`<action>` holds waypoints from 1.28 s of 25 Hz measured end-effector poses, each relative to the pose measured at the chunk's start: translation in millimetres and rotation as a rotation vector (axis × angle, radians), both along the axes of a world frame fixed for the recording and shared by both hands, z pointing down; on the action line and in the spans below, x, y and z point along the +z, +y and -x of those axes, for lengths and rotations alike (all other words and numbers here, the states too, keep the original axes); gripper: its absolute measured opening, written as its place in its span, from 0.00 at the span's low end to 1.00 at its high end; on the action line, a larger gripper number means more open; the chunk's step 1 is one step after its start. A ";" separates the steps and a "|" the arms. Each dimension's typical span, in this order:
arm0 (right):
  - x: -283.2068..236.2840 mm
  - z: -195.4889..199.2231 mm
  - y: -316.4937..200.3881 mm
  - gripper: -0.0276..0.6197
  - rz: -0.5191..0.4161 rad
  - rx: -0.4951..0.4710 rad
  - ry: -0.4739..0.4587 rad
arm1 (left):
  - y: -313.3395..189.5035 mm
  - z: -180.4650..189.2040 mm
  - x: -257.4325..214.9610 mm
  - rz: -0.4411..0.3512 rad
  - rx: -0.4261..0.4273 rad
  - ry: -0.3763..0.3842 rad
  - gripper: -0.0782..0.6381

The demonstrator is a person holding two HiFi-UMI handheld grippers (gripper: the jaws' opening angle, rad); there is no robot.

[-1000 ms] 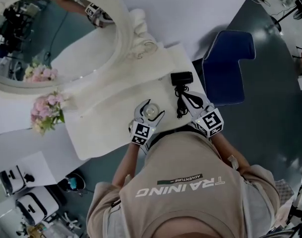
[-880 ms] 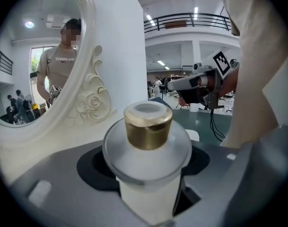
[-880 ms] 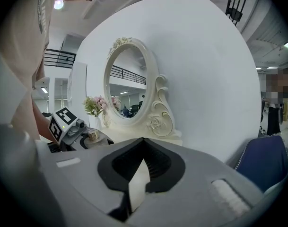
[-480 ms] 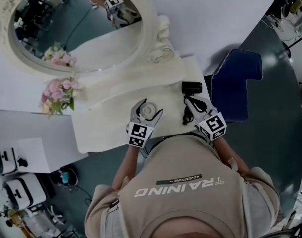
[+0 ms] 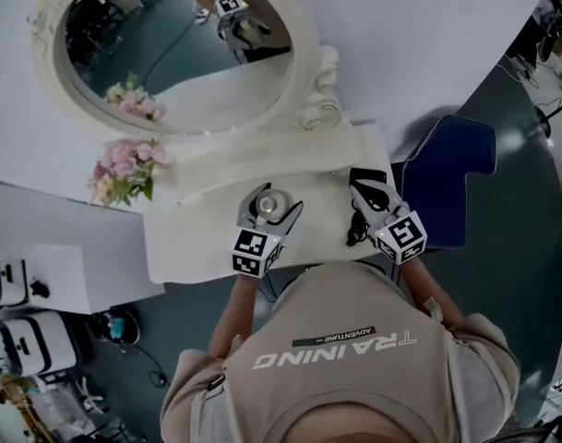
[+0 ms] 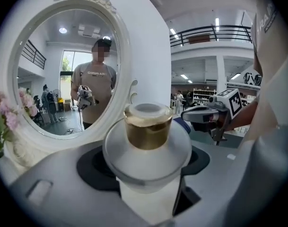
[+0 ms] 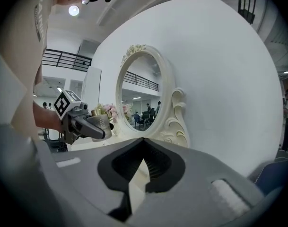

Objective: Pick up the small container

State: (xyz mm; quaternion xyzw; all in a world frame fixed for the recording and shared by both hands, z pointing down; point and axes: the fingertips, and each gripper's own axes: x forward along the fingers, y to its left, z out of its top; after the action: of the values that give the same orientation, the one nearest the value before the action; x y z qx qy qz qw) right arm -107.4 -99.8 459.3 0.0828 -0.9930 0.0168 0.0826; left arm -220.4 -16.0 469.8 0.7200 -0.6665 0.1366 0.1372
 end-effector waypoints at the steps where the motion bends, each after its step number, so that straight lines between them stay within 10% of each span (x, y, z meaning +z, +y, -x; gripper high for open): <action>1: -3.9 1.8 0.5 0.05 -0.004 -0.005 -0.002 | 1.4 1.5 -2.8 0.000 -0.001 -0.012 0.60; 32: -87.6 31.2 2.6 0.05 -0.124 -0.066 -0.129 | -2.4 34.1 -63.5 -0.119 -0.057 -0.051 0.60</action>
State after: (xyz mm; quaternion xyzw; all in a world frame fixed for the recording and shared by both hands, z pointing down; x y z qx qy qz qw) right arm -138.6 -97.2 371.7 0.0536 -0.9976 -0.0419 0.0136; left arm -254.5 -18.4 406.3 0.7041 -0.6967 0.1108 0.0809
